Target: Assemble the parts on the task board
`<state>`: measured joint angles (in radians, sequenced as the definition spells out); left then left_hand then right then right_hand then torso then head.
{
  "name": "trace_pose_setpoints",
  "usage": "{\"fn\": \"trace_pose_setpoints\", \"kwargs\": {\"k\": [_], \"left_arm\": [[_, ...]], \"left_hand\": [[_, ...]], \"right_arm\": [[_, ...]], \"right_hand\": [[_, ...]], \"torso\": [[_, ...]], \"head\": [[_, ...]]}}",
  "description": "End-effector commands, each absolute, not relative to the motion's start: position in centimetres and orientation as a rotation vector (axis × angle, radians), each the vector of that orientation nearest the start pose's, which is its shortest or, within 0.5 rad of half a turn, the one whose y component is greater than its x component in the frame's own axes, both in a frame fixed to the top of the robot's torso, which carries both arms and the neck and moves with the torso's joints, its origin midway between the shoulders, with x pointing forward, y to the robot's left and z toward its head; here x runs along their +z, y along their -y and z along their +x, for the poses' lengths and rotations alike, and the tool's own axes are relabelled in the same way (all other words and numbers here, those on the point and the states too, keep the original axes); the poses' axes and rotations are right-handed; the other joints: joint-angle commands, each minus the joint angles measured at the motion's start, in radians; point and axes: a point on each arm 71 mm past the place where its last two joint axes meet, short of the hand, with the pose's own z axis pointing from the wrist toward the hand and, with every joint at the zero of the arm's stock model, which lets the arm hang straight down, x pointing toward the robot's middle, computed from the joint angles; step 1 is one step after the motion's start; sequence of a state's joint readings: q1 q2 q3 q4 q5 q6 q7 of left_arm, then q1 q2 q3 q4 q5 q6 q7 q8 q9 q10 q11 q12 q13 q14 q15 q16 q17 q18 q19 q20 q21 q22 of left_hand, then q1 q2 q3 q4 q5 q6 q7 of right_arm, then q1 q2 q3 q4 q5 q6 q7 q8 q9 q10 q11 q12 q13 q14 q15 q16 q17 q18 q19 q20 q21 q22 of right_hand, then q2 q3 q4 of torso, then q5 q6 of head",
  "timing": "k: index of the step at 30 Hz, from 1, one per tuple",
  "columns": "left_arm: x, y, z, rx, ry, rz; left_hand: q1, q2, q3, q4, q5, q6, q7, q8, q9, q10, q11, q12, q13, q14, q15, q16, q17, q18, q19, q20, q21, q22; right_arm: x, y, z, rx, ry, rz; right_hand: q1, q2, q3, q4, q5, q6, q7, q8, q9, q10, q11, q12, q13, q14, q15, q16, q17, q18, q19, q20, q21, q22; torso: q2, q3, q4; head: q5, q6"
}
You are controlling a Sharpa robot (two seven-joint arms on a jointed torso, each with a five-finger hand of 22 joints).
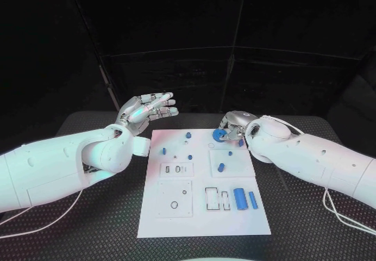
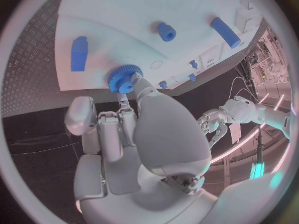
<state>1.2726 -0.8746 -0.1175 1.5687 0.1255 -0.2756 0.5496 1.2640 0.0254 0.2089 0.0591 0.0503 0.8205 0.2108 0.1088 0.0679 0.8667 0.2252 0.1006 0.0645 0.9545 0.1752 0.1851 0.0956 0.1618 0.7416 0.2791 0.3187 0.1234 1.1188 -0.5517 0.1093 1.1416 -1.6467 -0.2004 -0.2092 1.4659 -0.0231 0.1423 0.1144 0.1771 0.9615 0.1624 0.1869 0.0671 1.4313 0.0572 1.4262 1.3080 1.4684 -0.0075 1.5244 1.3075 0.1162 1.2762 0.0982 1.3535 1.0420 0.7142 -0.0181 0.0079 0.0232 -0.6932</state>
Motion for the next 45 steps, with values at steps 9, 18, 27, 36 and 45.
{"fn": "trace_pose_setpoints", "kwargs": {"k": [9,18,27,36,45], "left_arm": [[-16.0,-21.2,48.4,-1.688,-1.292,-1.114],[-16.0,-21.2,48.4,-1.687,-1.292,-1.114],[-16.0,-21.1,48.5,-1.687,-1.292,-1.113],[-16.0,-20.9,48.6,-1.689,-1.294,-1.113],[-16.0,-20.9,48.6,-1.688,-1.294,-1.113]], "left_hand": [[0.003,0.01,-0.002,-0.006,0.004,0.002,0.068,-0.004,-0.001,0.005,0.0,-0.006,-0.001,0.006,0.0,-0.005,-0.001,0.019,0.007,0.003,0.001,-0.001],[0.003,0.01,-0.002,-0.006,0.004,0.002,0.068,-0.004,-0.001,0.005,0.0,-0.006,-0.001,0.006,0.0,-0.005,-0.001,0.019,0.007,0.003,0.001,-0.001],[0.003,0.01,-0.002,-0.006,0.004,0.002,0.068,-0.004,-0.001,0.005,0.0,-0.006,-0.001,0.006,0.0,-0.005,-0.001,0.019,0.007,0.003,0.001,-0.001],[0.003,0.01,-0.002,-0.006,0.004,0.002,0.068,-0.004,-0.001,0.005,0.0,-0.006,-0.001,0.006,0.0,-0.005,-0.001,0.019,0.007,0.003,0.001,-0.001],[0.003,0.011,-0.002,-0.007,0.004,0.001,0.068,-0.005,-0.002,0.004,0.0,-0.007,-0.001,0.006,0.0,-0.007,-0.002,0.019,0.007,0.003,0.0,-0.002]], "right_arm": [[-19.0,13.8,53.5,0.518,-1.581,-0.193],[-18.2,10.0,52.1,0.567,-1.551,-0.26],[-18.5,7.3,52.1,0.56,-1.557,-0.299],[-19.9,5.6,51.7,0.556,-1.593,-0.349],[-20.2,5.3,51.8,0.543,-1.591,-0.351]], "right_hand": [[-0.03,0.015,0.021,0.008,0.011,0.037,-0.021,-0.005,0.0,0.013,-0.001,0.007,0.063,0.08,-0.01,0.004,0.155,-0.014,0.007,-0.005,0.006,0.002],[-0.048,0.004,0.025,0.011,0.009,0.041,-0.022,-0.011,-0.001,0.015,-0.002,0.007,0.065,0.08,-0.01,0.004,0.155,-0.015,0.008,-0.006,0.006,0.003],[-0.066,-0.004,0.025,0.018,0.004,0.044,-0.022,-0.017,-0.001,0.014,-0.002,0.004,0.063,0.08,-0.011,0.003,0.153,-0.014,0.007,-0.006,0.006,0.002],[-0.073,-0.012,0.025,0.019,0.004,0.041,-0.021,-0.023,-0.002,0.012,-0.001,0.001,0.06,0.079,-0.01,0.003,0.152,-0.015,0.007,-0.006,0.006,0.003],[-0.083,-0.027,0.025,0.019,-0.001,0.031,-0.017,-0.036,-0.003,0.007,0.002,-0.005,0.054,0.079,-0.008,0.003,0.153,-0.015,0.007,-0.005,0.006,0.003]], "torso": [[0.001,-0.0002,0.0004],[0.001,-0.0007,-0.0003],[0.002,-0.0008,0.0001],[0.002,0.0004,0.0001],[0.0,0.0007,-0.0012]], "head": [[0.004,0.001],[0.007,-0.001],[0.007,-0.004],[0.005,-0.012],[0.008,-0.015]]}}
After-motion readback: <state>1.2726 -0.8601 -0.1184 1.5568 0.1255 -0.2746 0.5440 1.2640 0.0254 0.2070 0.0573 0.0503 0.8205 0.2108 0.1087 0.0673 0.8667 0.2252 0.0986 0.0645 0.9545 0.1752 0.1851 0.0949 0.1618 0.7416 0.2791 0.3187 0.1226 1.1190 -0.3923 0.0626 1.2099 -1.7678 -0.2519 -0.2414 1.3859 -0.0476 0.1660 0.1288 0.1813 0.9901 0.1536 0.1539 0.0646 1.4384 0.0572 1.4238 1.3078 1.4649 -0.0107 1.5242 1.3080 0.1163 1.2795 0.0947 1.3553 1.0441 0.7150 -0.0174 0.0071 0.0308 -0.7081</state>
